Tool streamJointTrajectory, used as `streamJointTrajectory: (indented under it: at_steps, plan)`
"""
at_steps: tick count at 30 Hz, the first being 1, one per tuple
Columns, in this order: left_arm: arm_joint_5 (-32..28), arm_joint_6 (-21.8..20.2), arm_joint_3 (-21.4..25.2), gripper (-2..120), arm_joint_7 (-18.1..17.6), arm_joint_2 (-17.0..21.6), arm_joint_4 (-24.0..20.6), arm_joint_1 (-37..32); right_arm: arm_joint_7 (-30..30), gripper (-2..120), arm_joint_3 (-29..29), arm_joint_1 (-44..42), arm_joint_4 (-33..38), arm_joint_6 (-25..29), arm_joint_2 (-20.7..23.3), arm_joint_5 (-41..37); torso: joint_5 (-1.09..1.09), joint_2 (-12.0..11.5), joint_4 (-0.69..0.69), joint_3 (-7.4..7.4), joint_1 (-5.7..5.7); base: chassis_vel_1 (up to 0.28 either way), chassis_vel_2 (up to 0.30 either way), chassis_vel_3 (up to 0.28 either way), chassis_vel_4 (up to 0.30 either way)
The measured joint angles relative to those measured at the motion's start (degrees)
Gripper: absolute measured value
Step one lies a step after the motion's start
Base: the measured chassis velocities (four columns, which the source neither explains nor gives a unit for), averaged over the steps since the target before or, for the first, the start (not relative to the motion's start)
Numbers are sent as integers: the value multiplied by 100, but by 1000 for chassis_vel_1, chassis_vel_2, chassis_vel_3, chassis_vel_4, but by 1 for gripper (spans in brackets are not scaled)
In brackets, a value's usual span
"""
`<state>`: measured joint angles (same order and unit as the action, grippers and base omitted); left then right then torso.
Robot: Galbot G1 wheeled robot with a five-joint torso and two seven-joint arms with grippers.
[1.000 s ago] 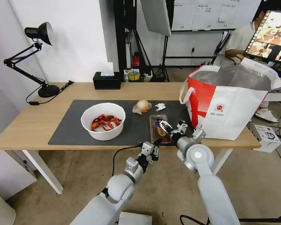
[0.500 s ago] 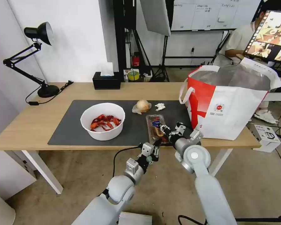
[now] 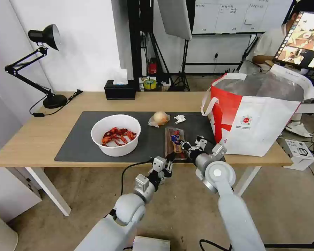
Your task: Pick up the trash from the table and place it into the takeout bag.
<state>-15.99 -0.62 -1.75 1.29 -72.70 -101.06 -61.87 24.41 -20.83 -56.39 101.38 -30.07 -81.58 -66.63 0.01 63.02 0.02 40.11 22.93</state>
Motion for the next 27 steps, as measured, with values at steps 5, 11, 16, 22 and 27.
streamJointTrajectory:
  at_steps: [5,11,16,22,27]
  plan:
    - [-12,-1,105,50,0,10,-99,-75,1,0,-1,-41,44,4,17,6,0,0,-1,0,0,0,0,0,0]
    - [-103,-14,513,70,-22,123,-542,-381,3,0,-43,-181,215,10,99,31,-1,0,-1,0,0,0,0,0,0]
    - [-135,-20,862,90,-112,237,-956,-852,-136,0,-93,-391,445,130,239,186,0,0,-1,0,0,0,0,0,0]
    - [-140,-94,988,99,-215,224,-1167,-1031,-310,0,-308,-699,852,312,394,407,0,0,-1,0,0,0,0,0,0]
    - [-127,-134,1068,100,-271,209,-1342,-1302,-501,0,-534,-1103,1290,501,544,640,0,-1,-3,-1,0,0,0,0,0]
